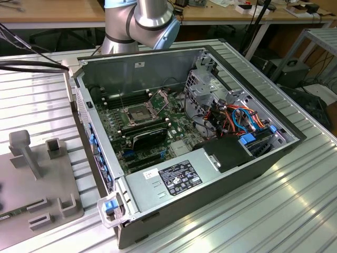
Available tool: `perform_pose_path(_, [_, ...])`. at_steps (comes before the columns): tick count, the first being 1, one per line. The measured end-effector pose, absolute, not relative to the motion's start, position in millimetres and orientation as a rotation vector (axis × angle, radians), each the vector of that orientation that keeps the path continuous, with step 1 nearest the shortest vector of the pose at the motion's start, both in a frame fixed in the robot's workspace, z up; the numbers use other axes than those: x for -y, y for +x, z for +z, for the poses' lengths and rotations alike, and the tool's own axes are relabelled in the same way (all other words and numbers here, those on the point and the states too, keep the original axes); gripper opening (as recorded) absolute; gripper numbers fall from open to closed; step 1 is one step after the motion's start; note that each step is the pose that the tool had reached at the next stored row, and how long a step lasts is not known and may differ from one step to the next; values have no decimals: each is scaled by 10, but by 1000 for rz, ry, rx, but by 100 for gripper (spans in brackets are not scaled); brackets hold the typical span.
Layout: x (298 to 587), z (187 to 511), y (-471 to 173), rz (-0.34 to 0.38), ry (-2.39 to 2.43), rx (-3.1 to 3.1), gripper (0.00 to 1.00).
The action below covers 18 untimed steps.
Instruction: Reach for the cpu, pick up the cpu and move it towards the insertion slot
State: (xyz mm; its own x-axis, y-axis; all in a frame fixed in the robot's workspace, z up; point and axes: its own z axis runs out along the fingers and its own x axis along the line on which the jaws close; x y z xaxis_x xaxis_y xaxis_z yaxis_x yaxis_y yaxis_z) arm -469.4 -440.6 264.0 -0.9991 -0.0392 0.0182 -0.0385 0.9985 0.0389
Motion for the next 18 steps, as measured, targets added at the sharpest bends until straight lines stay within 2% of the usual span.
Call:
perform_pose_path(8, [4413,2595,-4693,-57,63,3168,72])
perform_pose_path(18, [4528,2369,-4649,-57,51,3168,72])
